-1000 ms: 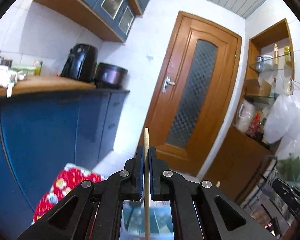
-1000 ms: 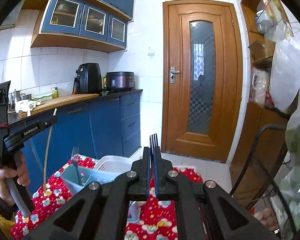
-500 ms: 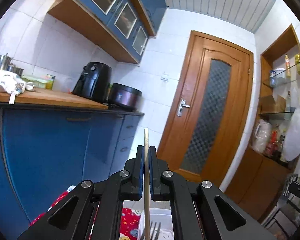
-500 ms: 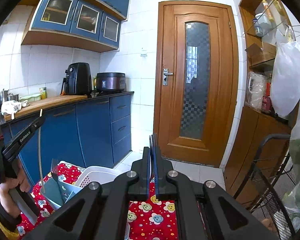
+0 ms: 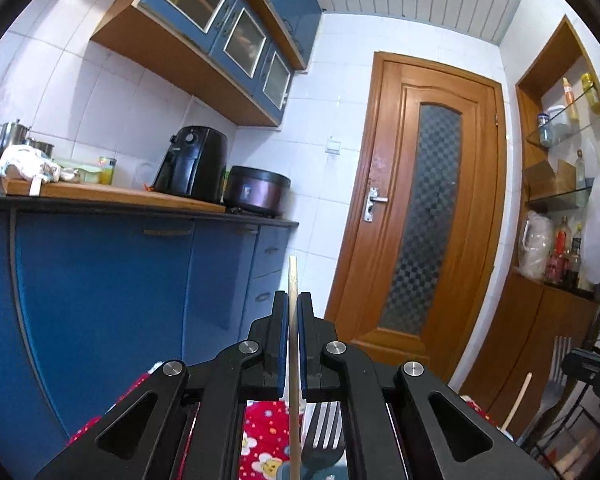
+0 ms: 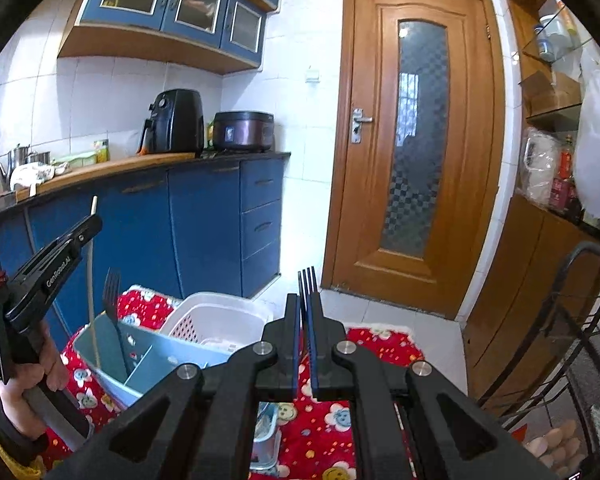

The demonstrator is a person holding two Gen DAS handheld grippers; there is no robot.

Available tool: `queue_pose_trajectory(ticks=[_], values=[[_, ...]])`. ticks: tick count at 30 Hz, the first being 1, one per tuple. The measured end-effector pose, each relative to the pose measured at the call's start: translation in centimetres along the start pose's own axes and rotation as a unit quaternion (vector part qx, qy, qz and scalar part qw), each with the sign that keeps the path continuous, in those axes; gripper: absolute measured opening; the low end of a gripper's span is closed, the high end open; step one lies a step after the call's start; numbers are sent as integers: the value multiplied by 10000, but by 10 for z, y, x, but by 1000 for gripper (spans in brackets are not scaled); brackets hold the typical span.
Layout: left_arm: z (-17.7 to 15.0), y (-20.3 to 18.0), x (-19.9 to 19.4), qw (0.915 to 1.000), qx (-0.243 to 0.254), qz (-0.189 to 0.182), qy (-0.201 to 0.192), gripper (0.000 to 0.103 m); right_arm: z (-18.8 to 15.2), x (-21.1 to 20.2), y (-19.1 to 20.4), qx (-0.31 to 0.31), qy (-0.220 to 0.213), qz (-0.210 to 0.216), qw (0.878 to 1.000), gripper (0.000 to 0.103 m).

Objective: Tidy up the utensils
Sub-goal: 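Lift the chopstick and fork and lower both into the blue Box holder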

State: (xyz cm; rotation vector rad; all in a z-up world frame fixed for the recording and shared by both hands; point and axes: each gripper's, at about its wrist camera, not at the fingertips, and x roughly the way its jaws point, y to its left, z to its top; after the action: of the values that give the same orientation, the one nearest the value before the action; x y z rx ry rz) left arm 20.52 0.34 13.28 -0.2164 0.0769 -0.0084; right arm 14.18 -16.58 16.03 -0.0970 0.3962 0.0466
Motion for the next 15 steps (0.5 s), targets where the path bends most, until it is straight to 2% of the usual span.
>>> queue_pose_trajectory(ticks=[7,15], values=[[-16,9,-1,9997,-81,-23,212,5,-15,9,3,89,264,162,9995,6],[-22,10,-9,9997,-2,-64,226,5,-16,6,-2,252,264,267,9990,5]])
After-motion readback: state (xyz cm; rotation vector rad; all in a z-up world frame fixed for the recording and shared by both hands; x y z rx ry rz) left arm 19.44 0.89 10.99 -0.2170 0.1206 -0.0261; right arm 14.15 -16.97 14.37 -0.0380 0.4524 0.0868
